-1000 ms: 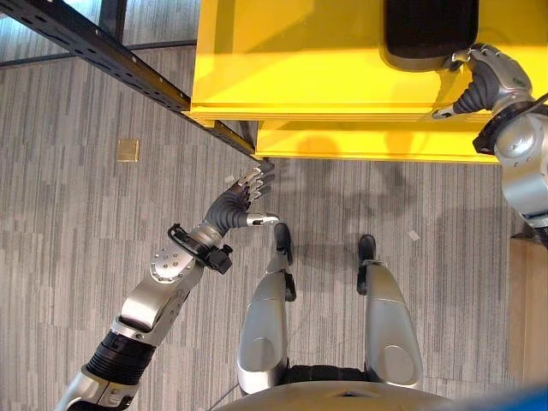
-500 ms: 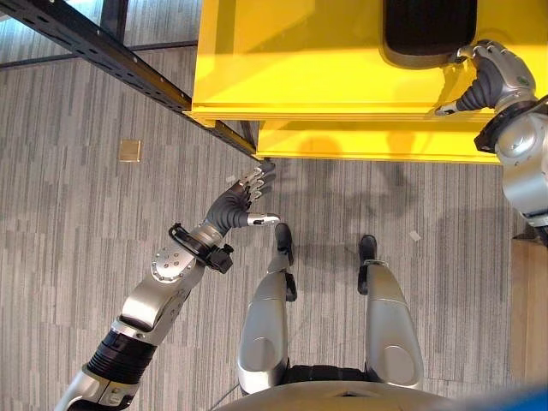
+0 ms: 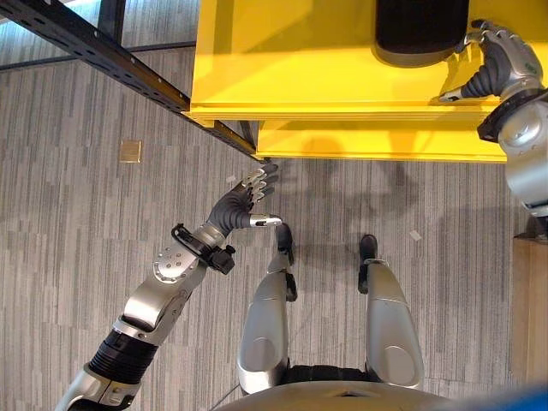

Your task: Move parts from the plastic box to the shelf.

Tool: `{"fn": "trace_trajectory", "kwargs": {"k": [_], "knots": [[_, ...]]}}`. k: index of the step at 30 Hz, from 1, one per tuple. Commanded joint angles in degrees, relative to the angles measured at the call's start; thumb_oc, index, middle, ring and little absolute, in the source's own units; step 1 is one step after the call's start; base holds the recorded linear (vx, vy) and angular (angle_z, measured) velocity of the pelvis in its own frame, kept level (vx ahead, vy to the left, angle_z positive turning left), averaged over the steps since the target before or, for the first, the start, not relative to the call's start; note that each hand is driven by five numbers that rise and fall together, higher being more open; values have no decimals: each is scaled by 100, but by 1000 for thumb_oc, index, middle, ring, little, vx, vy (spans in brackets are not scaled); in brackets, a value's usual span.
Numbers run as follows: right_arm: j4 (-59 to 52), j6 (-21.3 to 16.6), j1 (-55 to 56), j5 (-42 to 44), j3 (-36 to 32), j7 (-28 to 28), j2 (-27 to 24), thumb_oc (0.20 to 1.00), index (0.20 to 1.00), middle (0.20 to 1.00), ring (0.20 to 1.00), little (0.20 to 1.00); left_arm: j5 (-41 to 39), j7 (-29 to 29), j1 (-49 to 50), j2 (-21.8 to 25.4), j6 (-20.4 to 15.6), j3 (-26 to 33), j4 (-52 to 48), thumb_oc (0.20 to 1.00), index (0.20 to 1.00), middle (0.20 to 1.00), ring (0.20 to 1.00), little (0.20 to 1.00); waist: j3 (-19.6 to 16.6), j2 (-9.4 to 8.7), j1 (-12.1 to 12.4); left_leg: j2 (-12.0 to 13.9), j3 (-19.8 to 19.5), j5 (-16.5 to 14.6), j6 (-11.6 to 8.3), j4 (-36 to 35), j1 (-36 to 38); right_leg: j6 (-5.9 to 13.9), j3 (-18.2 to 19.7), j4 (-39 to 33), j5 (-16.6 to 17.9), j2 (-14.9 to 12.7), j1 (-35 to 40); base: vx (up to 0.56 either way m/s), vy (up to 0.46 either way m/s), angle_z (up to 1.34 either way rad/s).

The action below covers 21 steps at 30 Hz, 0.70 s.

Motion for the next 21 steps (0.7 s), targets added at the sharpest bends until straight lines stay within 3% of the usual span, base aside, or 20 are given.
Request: {"fn": "trace_trajectory", "kwargs": {"k": [1,3,6,9,17,21], "knots": [[82,-152,-773,129,53,-295,27,1000,1000,1000,1000,1000,-1,-9,66,-117,-261,-67,-20,1000,1000,1000,1000,1000,-112,-14,24,-195,-177,-622,42,239,145,-49,-137,-148,-222,192,305,0,0,0],[74,-167,-769,86,43,-275,42,1000,1000,1000,1000,1000,-1,-8,66,-115,-263,-74,-20,1000,1000,1000,1000,1000,-112,-7,23,-197,-176,-621,41,241,146,-48,-137,-150,-222,187,311,0,0,0],[89,98,-809,105,62,-390,100,1000,1000,1000,1000,1000,-39,-22,45,-123,-253,-96,-12,1000,1000,1000,1000,1000,-112,4,25,-208,-175,-616,41,230,160,-52,-133,-159,-218,191,316,0,0,0],[314,536,-702,347,-123,-1146,184,1000,1000,1000,1000,1000,-71,41,35,-170,-329,-139,-2,1000,1000,1000,1000,1000,-112,25,-15,-203,-157,-627,40,204,191,-55,-104,-171,-217,197,320,-9,75,0],[158,762,-91,595,-912,-2102,353,1000,1000,1000,1000,1000,-171,215,65,-244,-393,-178,-33,1000,1000,1000,1000,1000,-113,19,-184,-178,-59,-669,50,161,328,-41,-2,-271,-175,218,411,-2,52,-1],[67,791,110,777,-1193,-2308,346,1000,1000,1000,1000,1000,-225,279,99,-251,-395,-177,-91,1000,1000,1000,1000,1000,-118,4,-250,-171,-35,-693,47,128,407,-29,46,-331,-166,232,476,-14,51,-7]]}}
